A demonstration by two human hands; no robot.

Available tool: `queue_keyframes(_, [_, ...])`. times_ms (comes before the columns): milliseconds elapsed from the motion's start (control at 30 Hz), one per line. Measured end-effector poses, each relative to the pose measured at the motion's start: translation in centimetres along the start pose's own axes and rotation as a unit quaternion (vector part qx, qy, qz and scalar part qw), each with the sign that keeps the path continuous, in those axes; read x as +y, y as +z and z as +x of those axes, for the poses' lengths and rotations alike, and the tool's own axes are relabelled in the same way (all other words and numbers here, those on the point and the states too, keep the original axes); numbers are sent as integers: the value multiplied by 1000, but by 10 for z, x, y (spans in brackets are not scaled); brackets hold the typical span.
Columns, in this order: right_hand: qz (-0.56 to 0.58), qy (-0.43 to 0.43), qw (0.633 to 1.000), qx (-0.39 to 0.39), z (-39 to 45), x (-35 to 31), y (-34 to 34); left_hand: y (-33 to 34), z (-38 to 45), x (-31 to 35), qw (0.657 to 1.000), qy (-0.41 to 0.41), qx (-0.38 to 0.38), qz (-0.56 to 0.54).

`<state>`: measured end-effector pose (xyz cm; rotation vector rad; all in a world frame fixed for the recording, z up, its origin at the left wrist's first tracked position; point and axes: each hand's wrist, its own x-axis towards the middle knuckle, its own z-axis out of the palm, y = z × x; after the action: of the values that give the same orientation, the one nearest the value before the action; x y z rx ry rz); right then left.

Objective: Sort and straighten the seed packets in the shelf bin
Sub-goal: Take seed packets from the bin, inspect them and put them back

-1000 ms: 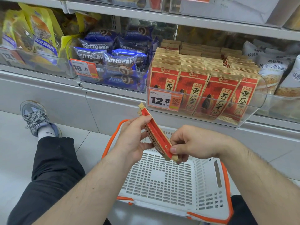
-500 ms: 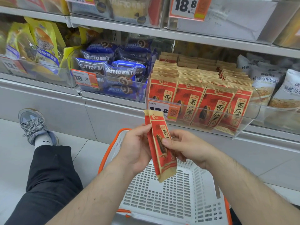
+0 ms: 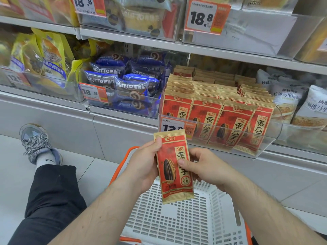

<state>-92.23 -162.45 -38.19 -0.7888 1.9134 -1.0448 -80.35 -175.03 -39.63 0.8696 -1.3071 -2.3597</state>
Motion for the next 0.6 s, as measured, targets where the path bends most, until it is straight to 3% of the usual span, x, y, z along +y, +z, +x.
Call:
queue_keyframes(233, [28,-41,998,34,-1,-16,-11,17,4,26,998,19,-62,21])
queue_keyframes(433, [37,-84,993,68,-3,-47,-32,38,7,70,987,84,-101,89])
queue_keyframes(533, [82,-121,981,127,-3,-69,-43,45,15,102,975,162,-78,127])
queue_keyframes(600, [124,-157,960,197,-4,-83,-54,47,26,127,958,232,-23,167])
